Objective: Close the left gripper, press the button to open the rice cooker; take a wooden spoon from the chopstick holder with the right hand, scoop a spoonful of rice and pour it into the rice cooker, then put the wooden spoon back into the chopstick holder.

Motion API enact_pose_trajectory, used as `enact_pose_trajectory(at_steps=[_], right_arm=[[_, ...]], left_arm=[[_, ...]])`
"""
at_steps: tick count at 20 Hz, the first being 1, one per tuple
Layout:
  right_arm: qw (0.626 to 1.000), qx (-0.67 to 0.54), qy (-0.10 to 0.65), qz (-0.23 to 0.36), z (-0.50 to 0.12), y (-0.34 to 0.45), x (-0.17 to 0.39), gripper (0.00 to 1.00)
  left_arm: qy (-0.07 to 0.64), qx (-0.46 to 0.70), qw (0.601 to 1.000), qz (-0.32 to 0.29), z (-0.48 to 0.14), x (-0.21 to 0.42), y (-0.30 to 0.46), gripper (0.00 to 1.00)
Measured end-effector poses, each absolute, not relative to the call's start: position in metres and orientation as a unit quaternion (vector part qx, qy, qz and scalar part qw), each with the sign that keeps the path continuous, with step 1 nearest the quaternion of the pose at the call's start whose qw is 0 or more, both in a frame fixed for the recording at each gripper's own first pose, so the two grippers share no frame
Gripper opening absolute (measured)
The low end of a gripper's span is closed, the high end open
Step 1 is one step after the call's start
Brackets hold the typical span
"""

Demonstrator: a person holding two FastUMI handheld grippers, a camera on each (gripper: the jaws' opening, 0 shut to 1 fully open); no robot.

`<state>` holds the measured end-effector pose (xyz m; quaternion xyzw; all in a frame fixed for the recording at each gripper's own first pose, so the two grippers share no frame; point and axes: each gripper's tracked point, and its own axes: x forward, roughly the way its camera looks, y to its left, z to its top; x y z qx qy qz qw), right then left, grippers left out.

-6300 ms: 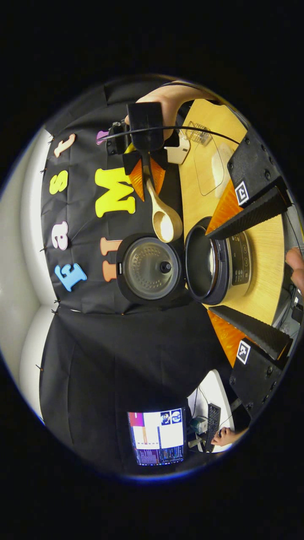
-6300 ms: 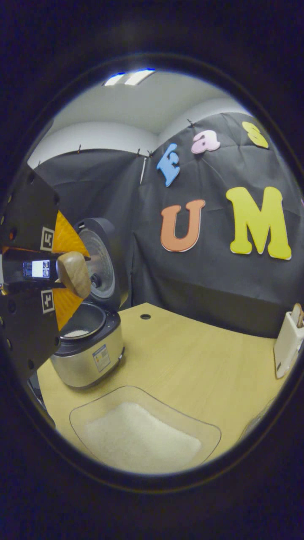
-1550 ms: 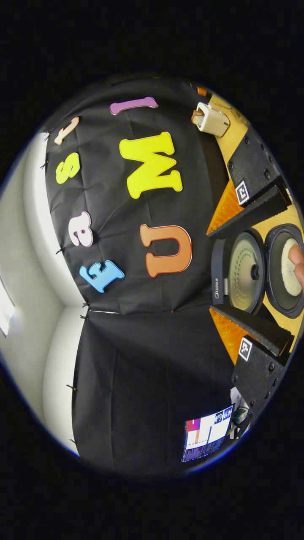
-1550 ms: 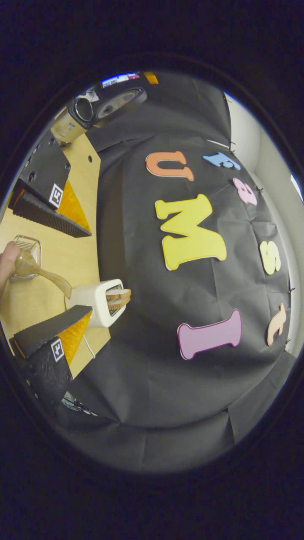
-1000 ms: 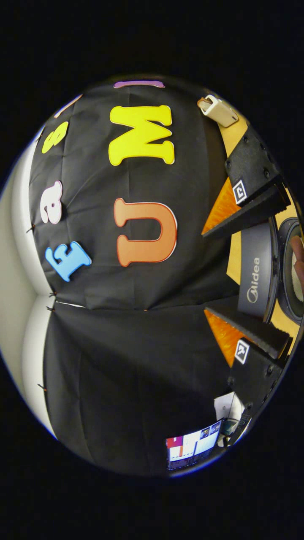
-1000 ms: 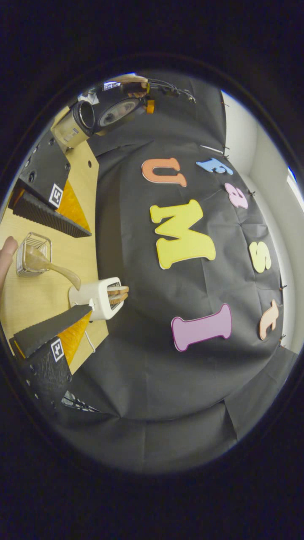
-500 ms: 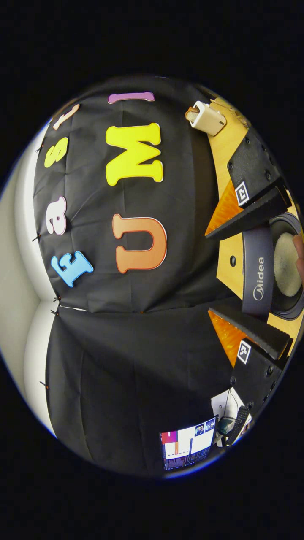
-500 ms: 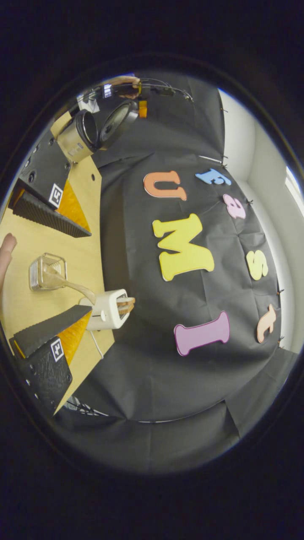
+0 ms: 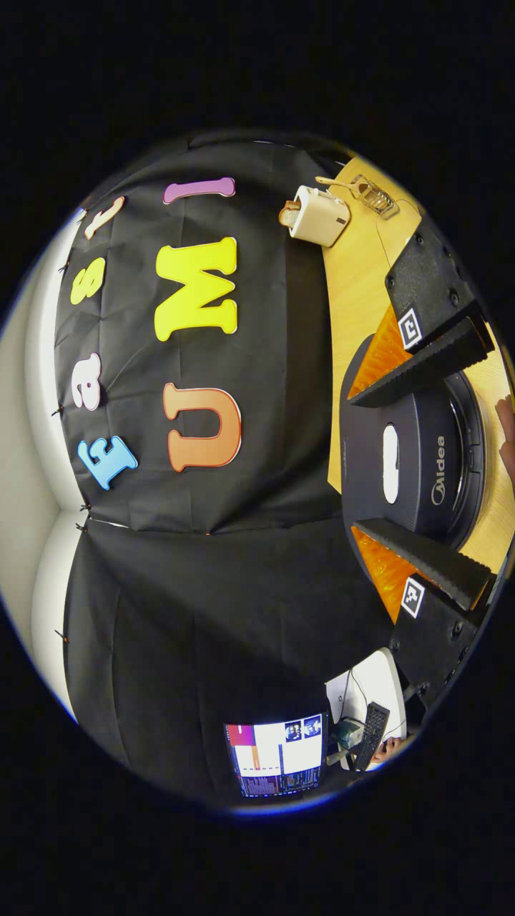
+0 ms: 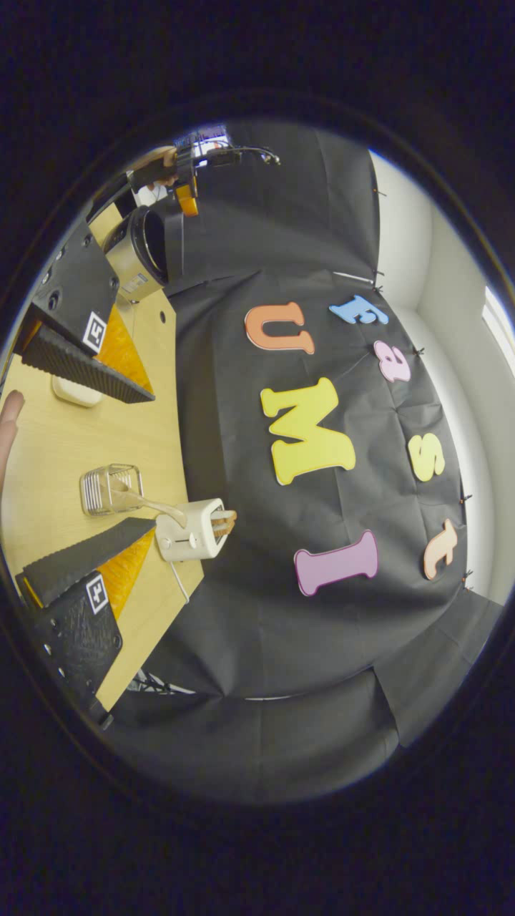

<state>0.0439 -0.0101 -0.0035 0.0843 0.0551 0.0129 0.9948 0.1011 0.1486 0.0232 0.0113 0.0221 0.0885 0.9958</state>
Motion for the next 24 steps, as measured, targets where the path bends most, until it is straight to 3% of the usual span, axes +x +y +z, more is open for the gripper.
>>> enact_pose_trajectory(at_steps=[1, 7, 8, 10, 12, 13, 16, 17, 21, 22, 24], right_arm=[[0.995, 0.086, 0.051, 0.011, -0.003, -0.009, 0.036, 0.92], [0.995, 0.088, 0.051, 0.021, -0.013, -0.003, 0.012, 0.91], [0.995, 0.086, 0.054, 0.022, -0.015, -0.003, 0.010, 0.96], [0.994, 0.087, 0.058, 0.025, -0.019, 0.000, 0.009, 0.92], [0.994, 0.088, 0.061, 0.032, -0.022, 0.007, 0.009, 0.92], [0.993, 0.088, 0.062, 0.038, -0.024, 0.012, 0.009, 0.92], [0.994, 0.072, 0.061, 0.059, -0.029, 0.028, 0.007, 0.92], [0.994, 0.065, 0.060, 0.060, -0.030, 0.030, 0.005, 0.96], [0.995, 0.054, 0.058, 0.065, -0.032, 0.036, 0.000, 0.92], [0.995, 0.053, 0.058, 0.067, -0.032, 0.036, -0.001, 0.92], [0.995, 0.048, 0.054, 0.069, -0.030, 0.036, -0.004, 0.92]], left_arm=[[0.023, 0.012, 0.996, 0.088, 0.018, 0.099, 0.148, 0.99], [0.020, 0.009, 0.996, 0.087, -0.004, 0.095, 0.146, 0.99], [0.023, 0.010, 0.996, 0.087, -0.012, 0.093, 0.144, 0.99], [0.031, 0.007, 0.996, 0.088, -0.029, 0.091, 0.144, 0.99], [-0.005, 0.008, 0.996, 0.092, -0.023, 0.091, 0.143, 0.94], [-0.017, 0.008, 0.995, 0.095, -0.027, 0.089, 0.145, 0.99], [-0.033, 0.011, 0.993, 0.112, -0.033, 0.086, 0.144, 0.99], [-0.032, 0.013, 0.992, 0.118, -0.034, 0.082, 0.143, 0.97], [-0.038, 0.017, 0.991, 0.129, -0.029, 0.069, 0.137, 0.94], [-0.035, 0.020, 0.991, 0.129, -0.026, 0.065, 0.134, 0.87], [-0.034, 0.019, 0.991, 0.127, -0.018, 0.054, 0.125, 0.93]])
